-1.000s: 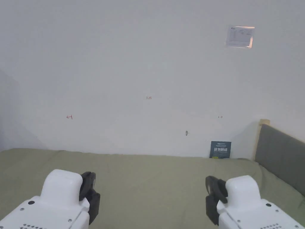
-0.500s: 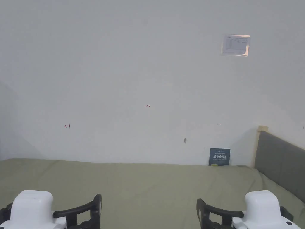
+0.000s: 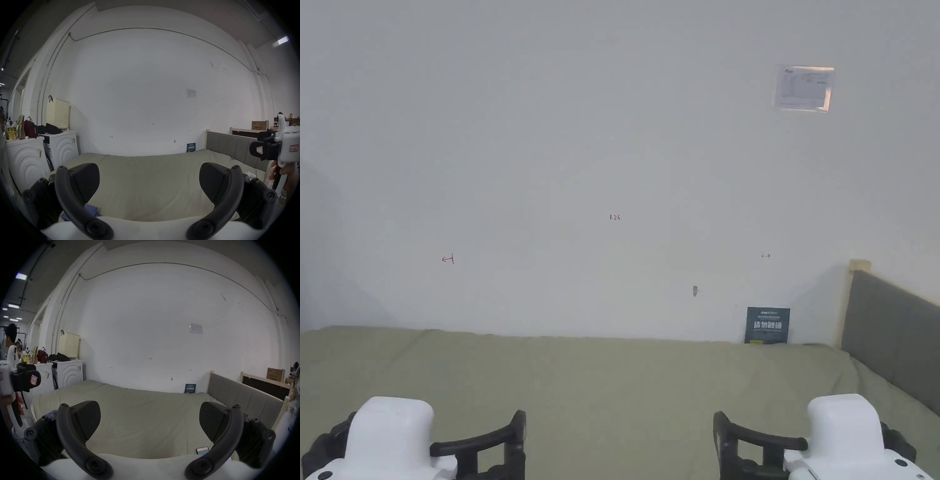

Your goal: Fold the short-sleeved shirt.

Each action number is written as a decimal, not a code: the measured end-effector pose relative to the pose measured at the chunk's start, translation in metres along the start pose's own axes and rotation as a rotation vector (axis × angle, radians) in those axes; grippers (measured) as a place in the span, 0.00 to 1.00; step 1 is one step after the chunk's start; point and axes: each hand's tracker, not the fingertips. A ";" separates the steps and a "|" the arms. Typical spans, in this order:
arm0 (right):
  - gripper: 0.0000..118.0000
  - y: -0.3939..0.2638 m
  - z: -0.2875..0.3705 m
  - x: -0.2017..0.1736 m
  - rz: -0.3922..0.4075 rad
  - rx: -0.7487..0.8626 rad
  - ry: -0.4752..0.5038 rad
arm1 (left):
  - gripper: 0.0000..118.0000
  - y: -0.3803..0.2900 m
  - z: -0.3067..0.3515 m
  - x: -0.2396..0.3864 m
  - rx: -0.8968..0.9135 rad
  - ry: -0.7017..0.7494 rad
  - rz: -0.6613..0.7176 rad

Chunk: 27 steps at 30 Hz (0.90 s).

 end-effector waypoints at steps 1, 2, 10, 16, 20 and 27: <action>1.00 0.001 -0.002 0.001 -0.006 -0.006 -0.010 | 1.00 0.000 0.000 0.000 0.001 0.000 0.001; 1.00 0.001 -0.002 0.002 -0.014 -0.001 -0.019 | 1.00 0.000 0.000 0.000 0.004 -0.003 0.002; 1.00 0.013 -0.002 0.010 -0.125 -0.053 -0.035 | 1.00 0.001 -0.002 -0.002 -0.009 -0.001 0.032; 1.00 0.017 -0.004 0.006 -0.138 -0.057 -0.093 | 1.00 -0.003 -0.005 -0.003 -0.029 0.006 0.050; 1.00 0.020 0.000 0.007 -0.243 -0.039 -0.045 | 1.00 -0.005 -0.006 -0.005 -0.036 0.000 0.059; 1.00 0.025 -0.005 0.001 -0.190 -0.078 -0.137 | 1.00 -0.005 -0.008 -0.003 -0.034 -0.005 0.063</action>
